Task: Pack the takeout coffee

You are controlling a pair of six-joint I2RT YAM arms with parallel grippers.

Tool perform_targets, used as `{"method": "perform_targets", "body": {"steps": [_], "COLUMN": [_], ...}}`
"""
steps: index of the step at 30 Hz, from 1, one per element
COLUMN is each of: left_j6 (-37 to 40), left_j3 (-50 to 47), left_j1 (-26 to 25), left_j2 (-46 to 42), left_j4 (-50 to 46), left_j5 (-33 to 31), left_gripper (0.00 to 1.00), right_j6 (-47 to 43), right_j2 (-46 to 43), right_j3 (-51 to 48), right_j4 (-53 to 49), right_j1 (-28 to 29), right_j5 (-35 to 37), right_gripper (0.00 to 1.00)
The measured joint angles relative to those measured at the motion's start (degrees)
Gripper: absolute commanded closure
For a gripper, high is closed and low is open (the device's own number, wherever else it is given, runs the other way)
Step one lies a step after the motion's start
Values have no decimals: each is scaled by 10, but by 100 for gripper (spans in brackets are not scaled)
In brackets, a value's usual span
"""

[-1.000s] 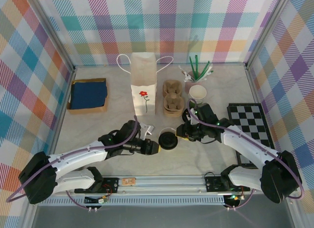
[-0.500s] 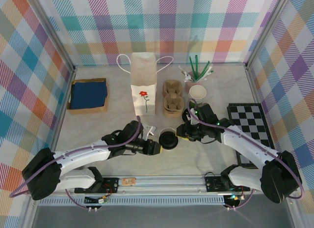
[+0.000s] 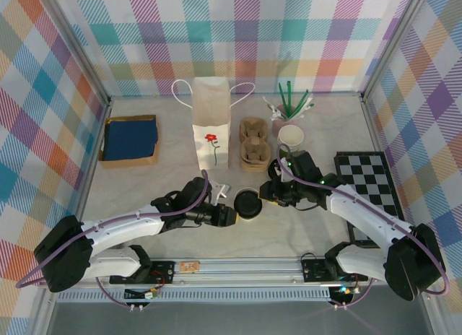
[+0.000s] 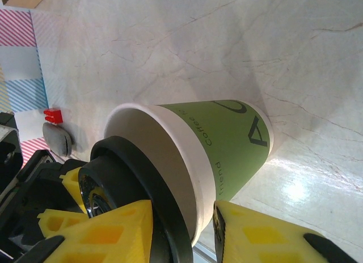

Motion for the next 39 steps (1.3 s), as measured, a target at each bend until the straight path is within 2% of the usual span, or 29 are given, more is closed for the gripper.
{"method": "perform_targets", "body": {"steps": [16, 39], "left_j6": [0, 7], "left_j3": [12, 12], "left_j1": [0, 5], "left_j2": [0, 0], "left_j4": [-12, -13], "left_j5": [-16, -27], "left_gripper": [73, 74], "right_j6": [0, -1], "right_j2": [0, 16], "right_j3": [3, 12], "right_j4": [0, -4], "right_j1": [0, 0], "right_j5": [16, 28], "right_gripper": [58, 56]}}
